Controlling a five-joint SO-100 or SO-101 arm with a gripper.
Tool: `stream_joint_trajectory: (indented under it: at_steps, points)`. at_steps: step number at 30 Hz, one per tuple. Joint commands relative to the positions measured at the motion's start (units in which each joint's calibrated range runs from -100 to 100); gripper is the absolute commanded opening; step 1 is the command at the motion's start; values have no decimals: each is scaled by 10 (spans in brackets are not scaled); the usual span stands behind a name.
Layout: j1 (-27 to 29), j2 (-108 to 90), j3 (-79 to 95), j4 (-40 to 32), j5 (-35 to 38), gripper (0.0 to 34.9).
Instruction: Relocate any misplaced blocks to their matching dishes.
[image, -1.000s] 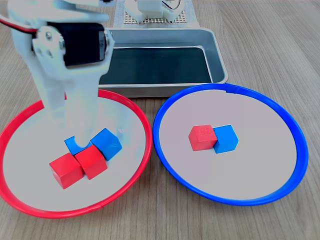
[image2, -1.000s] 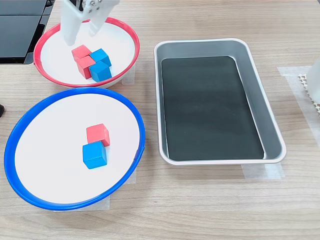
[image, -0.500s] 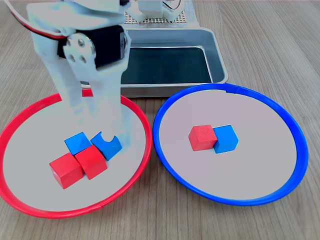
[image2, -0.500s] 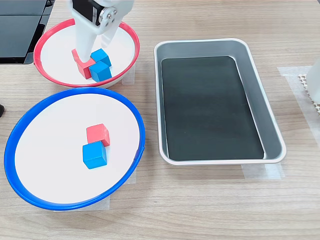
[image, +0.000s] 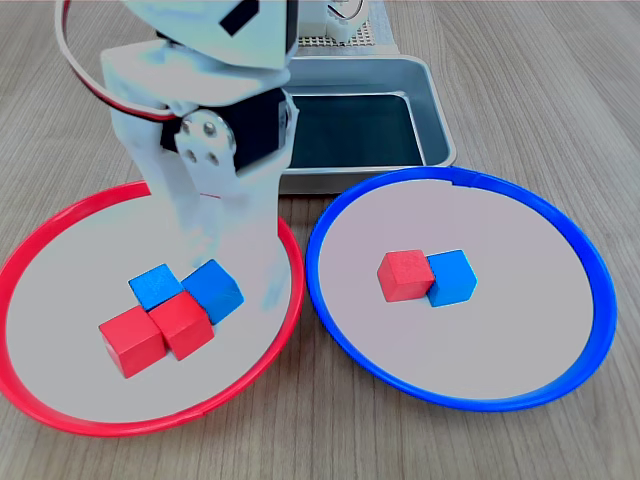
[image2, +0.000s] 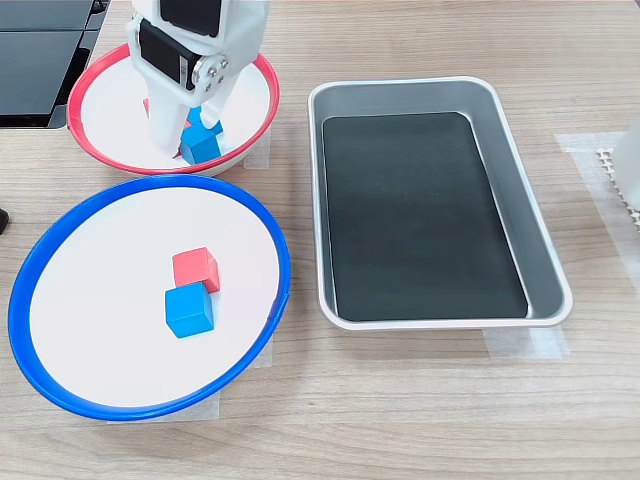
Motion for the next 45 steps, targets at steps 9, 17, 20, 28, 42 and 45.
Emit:
stream_joint_trajectory:
  at_steps: [9,17,20,28,42,45]
  points:
    - [5,28,-58,21,0,154]
    - [14,44,-81,23,0,146]
    - [19,56,-95,23,-1,139]
    - [19,66,-101,21,-2,121]
    - [5,65,-106,24,-1,4]
    - [1,54,-107,26,-4,4]
